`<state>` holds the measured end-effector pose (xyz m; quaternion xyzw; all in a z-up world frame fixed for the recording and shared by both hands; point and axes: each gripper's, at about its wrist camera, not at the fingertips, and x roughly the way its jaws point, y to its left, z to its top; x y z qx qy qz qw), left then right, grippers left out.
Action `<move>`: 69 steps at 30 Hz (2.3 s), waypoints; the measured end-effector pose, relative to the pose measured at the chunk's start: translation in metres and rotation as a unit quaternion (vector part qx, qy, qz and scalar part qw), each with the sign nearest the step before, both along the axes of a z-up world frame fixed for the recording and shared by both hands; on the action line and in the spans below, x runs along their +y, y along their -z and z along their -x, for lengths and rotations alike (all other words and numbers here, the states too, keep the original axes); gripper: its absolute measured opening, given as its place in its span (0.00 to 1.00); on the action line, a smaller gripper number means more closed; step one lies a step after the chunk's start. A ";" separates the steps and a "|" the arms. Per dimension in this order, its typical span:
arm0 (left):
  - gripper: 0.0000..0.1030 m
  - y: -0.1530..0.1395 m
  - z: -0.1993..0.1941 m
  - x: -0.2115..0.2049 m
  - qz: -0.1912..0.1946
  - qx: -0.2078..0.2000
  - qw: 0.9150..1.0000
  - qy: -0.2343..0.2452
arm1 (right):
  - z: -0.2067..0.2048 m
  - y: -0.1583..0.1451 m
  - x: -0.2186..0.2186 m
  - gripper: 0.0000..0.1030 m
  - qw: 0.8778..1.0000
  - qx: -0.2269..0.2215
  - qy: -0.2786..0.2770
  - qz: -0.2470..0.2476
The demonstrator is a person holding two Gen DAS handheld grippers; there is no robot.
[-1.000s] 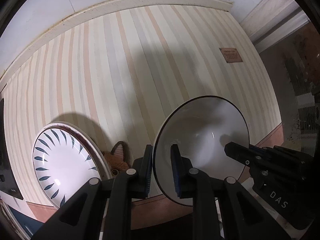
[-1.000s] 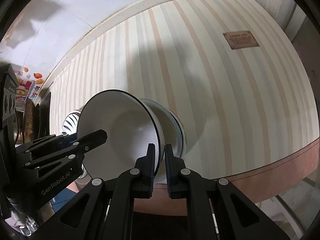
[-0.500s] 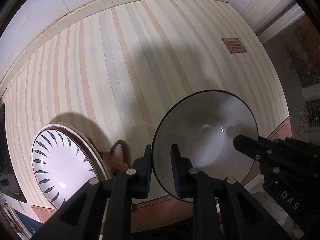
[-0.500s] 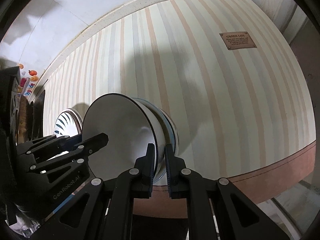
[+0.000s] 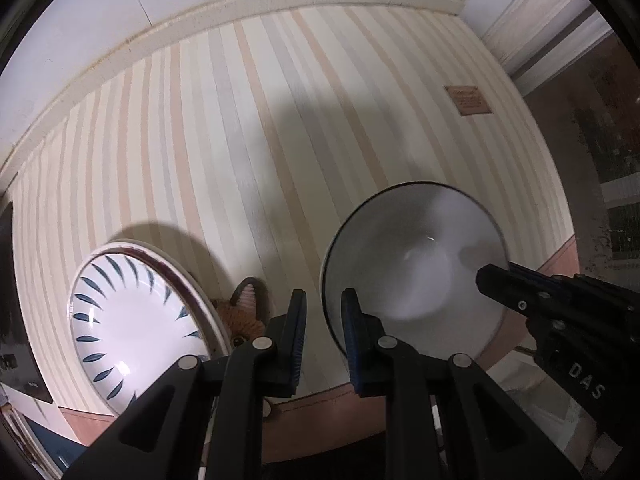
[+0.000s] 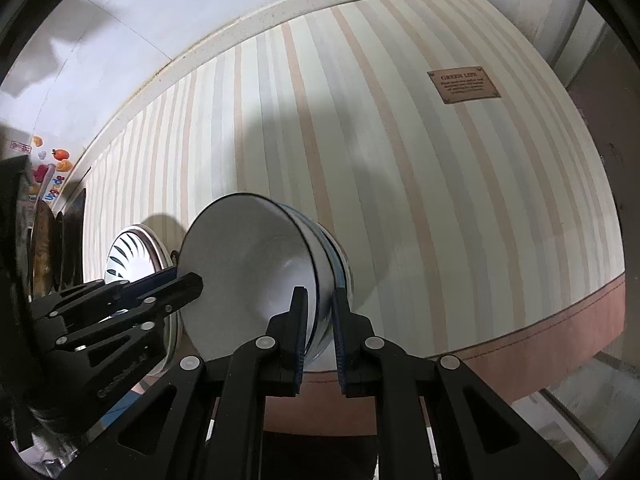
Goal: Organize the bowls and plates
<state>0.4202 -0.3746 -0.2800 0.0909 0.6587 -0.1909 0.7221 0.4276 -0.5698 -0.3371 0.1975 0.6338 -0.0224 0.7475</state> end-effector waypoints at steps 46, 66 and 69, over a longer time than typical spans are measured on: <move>0.20 -0.062 0.015 0.034 0.102 0.012 0.994 -0.022 | 0.090 -0.088 -0.013 0.75 0.990 -0.107 0.079 -0.038; 0.30 0.069 -0.048 -0.006 0.105 0.167 0.980 -0.013 | 0.005 0.107 -0.021 0.75 0.973 0.022 0.063 -0.220; 0.33 0.073 -0.049 -0.006 0.118 0.173 0.978 -0.017 | 0.000 0.116 -0.017 0.75 0.968 0.026 0.065 -0.240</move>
